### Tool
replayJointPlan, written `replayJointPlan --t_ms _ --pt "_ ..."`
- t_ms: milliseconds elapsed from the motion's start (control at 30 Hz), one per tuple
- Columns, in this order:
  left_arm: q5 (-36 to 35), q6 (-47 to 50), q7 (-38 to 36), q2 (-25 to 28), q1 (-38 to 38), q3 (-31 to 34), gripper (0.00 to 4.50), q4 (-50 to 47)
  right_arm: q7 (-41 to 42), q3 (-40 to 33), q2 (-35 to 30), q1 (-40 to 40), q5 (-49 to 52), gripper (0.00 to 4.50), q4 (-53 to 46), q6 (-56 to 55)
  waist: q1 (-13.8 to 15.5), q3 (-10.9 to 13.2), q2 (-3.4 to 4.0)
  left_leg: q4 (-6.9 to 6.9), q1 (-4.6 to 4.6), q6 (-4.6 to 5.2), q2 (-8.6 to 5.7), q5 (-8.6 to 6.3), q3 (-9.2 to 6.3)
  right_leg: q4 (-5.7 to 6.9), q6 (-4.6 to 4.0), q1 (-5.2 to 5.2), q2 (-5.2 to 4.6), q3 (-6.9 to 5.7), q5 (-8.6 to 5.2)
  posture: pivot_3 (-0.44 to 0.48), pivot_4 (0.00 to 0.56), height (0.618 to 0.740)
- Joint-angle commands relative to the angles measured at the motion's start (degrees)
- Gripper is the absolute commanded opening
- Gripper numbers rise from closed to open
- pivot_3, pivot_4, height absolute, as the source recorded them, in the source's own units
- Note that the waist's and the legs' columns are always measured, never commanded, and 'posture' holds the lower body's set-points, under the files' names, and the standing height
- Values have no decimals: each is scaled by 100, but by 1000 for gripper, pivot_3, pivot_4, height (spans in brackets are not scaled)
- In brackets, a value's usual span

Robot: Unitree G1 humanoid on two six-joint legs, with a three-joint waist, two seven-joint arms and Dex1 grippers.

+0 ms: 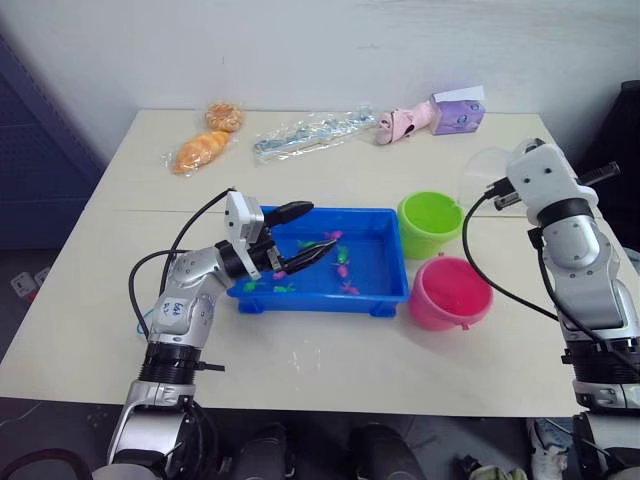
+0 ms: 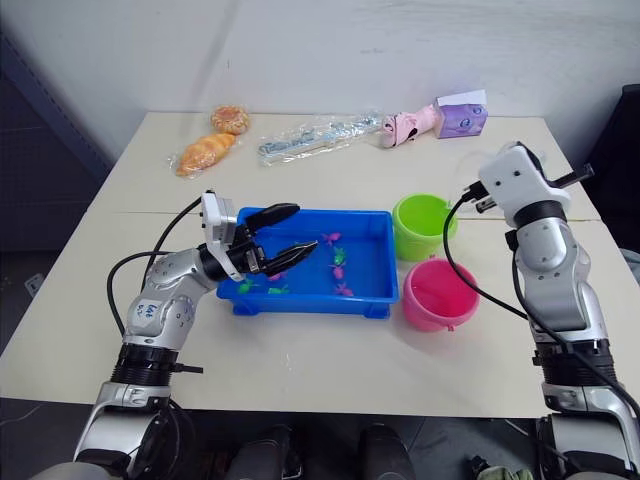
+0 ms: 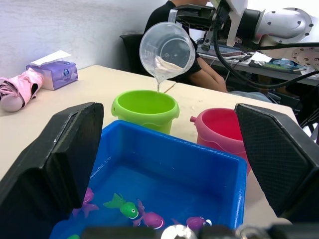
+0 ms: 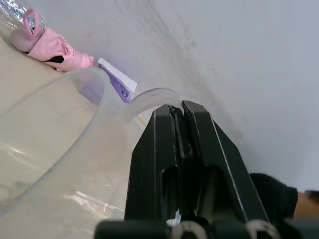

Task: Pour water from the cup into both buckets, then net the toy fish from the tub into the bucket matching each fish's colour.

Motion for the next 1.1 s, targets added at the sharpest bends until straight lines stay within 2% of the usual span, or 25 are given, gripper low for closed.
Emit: replayJointPlan --t_ms 33,367,667,867,1000,1100 --pt "38 -122 45 -26 60 1 4500 -275 -179 57 -149 -119 -407 36 -57 -396 5 0 0 0 0 0 0 0 0 0 0 0 0 0 0 0 150 740" --pt "111 -196 93 -52 112 -47 4500 -330 -423 390 -292 -158 -1305 36 185 -906 9 1 -2 2 -1 0 -1 0 0 0 0 1 -1 0 0 0 150 740" --pt "140 -254 115 -74 138 -63 4500 -371 -866 364 -350 -164 -1642 36 412 -1673 7 1 -2 3 0 -2 0 1 0 1 0 1 0 0 0 0 150 740" --pt "147 -276 112 -82 130 -72 4500 -353 -863 362 -304 -151 -1705 36 651 -1752 7 1 -2 3 0 -2 0 1 0 1 0 2 0 -1 0 0 150 740" --pt "139 -256 41 -47 108 -81 4500 -324 -734 44 -45 -93 -1166 36 625 -1606 2 1 -2 3 0 -2 0 1 0 2 0 1 1 -1 0 0 150 740" --pt "124 -241 24 -42 90 -84 4500 -320 -484 -598 434 53 -208 36 233 -992 9 2 -3 4 0 -2 0 2 -2 3 0 3 1 -2 0 0 150 740"
